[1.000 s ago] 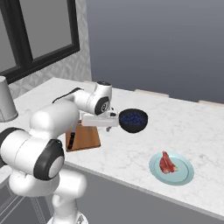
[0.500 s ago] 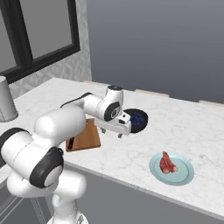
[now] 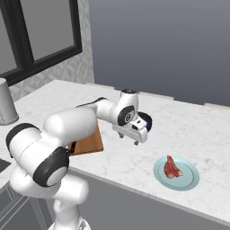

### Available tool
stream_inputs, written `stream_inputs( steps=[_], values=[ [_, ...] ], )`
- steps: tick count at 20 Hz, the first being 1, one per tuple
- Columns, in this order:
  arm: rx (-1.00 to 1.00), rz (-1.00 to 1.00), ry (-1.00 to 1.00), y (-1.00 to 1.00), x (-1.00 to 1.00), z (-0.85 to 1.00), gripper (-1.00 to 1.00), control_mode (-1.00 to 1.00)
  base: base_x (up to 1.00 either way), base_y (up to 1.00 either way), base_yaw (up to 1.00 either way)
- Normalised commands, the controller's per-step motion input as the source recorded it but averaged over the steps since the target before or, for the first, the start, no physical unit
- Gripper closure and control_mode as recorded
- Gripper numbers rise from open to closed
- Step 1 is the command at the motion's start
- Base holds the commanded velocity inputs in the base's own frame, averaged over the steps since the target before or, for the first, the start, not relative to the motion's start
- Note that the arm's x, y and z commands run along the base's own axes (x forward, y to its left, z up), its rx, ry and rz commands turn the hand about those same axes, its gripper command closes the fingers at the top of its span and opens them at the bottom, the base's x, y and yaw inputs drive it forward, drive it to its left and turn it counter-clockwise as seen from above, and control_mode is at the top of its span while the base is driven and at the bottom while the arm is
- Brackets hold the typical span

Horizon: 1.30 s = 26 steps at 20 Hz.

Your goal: Pick up the knife from the drawer and place it on the cutting board. Then place the meat from the plate to the cutting board.

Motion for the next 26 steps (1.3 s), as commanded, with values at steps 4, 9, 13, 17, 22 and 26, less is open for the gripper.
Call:
stream_inputs(
  steps=[4, 9, 13, 17, 22, 26],
  values=[
    [-0.03, -0.24, 0.05, -0.44, 0.01, 0.0, -1.0, -1.0, 0.0, 0.0, 0.0],
    [-0.05, -0.17, 0.05, -0.52, 0.0, -0.01, -1.0, -1.0, 0.0, 0.0, 0.0],
    [-0.11, -0.16, 0.0, -0.55, 0.0, -0.04, -1.0, -1.0, 0.0, 0.0, 0.0],
    [-0.11, -0.14, 0.04, -0.53, 0.0, -0.09, -1.0, -1.0, 0.0, 0.0, 0.0],
    [-0.03, -0.03, 0.0, -0.47, -0.11, -0.13, -1.0, -1.0, 0.0, 0.0, 0.0],
    [0.0, 0.06, -0.04, -0.18, -0.39, -0.02, -1.0, -1.0, 0.0, 0.0, 0.0]
  ],
)
